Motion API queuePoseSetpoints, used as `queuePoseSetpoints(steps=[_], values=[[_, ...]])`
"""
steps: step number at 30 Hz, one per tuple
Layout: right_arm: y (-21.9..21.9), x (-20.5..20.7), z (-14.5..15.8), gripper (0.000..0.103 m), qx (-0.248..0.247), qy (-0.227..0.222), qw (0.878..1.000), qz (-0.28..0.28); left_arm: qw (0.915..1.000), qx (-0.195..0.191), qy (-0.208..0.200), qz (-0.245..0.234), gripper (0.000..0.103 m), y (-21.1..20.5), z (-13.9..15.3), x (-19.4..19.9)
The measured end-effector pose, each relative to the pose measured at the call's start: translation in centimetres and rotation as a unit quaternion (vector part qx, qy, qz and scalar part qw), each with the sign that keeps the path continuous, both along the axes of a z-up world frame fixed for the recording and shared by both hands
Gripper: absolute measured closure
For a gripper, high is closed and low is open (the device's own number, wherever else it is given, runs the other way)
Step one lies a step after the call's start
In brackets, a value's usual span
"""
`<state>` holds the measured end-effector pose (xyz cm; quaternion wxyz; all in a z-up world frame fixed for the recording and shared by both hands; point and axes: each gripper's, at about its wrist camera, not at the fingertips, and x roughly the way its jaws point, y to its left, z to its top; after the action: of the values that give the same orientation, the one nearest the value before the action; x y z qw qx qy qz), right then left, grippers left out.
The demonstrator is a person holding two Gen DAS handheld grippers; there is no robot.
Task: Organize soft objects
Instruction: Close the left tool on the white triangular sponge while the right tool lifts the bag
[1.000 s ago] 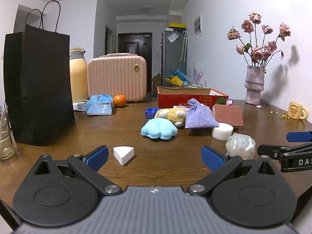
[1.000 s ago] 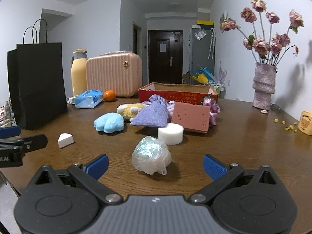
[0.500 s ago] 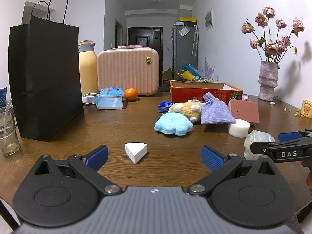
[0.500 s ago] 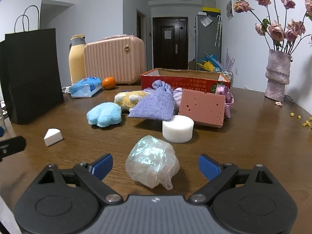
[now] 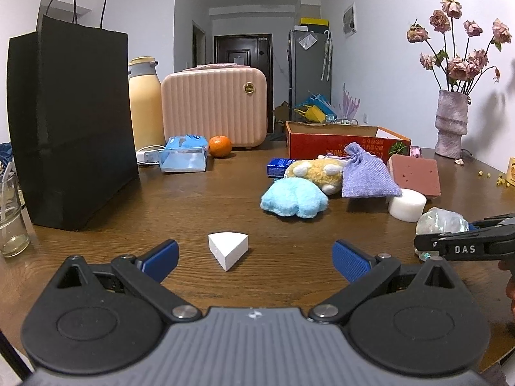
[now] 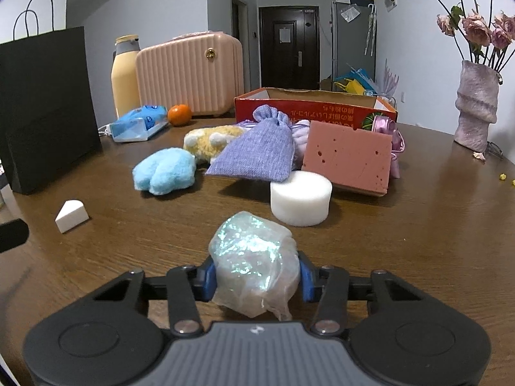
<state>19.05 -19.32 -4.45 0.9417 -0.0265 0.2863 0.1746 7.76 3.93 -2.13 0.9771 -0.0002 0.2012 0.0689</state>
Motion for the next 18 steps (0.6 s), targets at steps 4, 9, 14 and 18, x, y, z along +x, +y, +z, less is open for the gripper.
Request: queuePoseSetpoints(steps=[4, 9, 14, 18], values=[[-0.4, 0.1, 0.2, 0.058, 0.008, -0.006, 1.0, -0.001, 1.0, -0.003, 0.009, -0.001, 0.0, 0.3, -0.1, 0.9], [-1.3, 0.3, 0.6, 0.058, 0.015, -0.017, 1.0, -0.013, 0.9997, -0.008, 0.023, 0.005, 0.0, 0.9, -0.1, 2.4], [-2.5, 0.7, 1.0, 0.058, 0.02, -0.028, 0.999, -0.034, 0.9989, -0.019, 0.041, 0.01, 0.0, 1.8, -0.1, 4.3], [-3.7, 1.1, 1.2, 0.057, 0.022, -0.036, 0.998, -0.052, 0.9983, -0.018, 0.054, 0.008, 0.0, 2.3, -0.2, 5.8]])
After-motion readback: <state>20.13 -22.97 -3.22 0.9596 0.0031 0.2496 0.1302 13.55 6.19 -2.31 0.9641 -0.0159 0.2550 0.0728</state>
